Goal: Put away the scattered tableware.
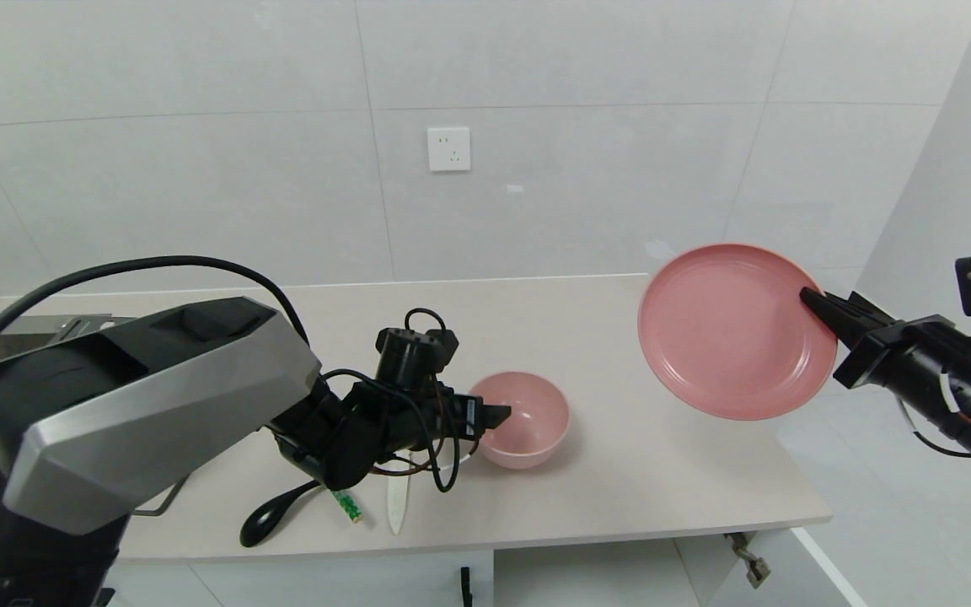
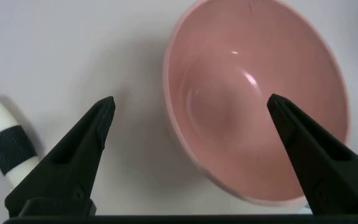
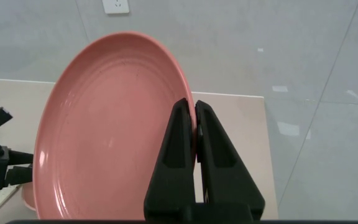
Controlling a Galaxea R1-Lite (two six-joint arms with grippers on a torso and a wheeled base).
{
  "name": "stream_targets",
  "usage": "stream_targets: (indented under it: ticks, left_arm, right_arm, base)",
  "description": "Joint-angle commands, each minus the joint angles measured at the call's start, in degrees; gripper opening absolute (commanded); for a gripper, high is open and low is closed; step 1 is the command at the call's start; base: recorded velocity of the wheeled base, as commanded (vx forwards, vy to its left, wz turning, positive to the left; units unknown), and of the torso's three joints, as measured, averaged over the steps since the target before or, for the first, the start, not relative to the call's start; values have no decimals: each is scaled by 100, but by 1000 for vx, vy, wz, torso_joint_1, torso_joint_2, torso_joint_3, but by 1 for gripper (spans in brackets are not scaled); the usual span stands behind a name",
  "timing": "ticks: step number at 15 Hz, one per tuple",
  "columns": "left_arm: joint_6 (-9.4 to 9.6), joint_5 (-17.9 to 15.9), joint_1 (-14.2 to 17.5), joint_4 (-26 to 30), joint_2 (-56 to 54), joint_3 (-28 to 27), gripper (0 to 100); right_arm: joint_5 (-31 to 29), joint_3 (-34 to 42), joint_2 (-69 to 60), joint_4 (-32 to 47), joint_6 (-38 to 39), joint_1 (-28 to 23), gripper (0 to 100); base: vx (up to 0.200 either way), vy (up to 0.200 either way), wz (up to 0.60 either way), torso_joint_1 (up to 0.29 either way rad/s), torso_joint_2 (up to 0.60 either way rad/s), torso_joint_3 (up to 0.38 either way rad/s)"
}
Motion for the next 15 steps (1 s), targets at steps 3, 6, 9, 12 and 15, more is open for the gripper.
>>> stream_targets:
  ticks: [3, 6, 9, 12, 15]
  left_arm:
    - [-4, 3, -66, 146, 150, -243, 100]
    - [-4, 3, -110, 304, 167, -243, 100]
    - [-4, 3, -119, 313, 264, -243, 0]
    - [5, 3, -119, 577, 273, -199, 0]
    - [207, 12, -84, 594, -254, -155, 0]
  right_arm:
    - [1, 15, -8, -6, 1, 2, 0]
    - [1, 24, -60, -6, 1, 2, 0]
    - [1, 24, -104, -6, 1, 2, 0]
    - [1, 24, -104, -6, 1, 2, 0]
    - [1, 24, -104, -6, 1, 2, 0]
  base:
    - [0, 0, 0, 0, 0, 0]
    - [0, 0, 0, 0, 0, 0]
    - [0, 0, 0, 0, 0, 0]
    - [0, 0, 0, 0, 0, 0]
    - [0, 0, 0, 0, 0, 0]
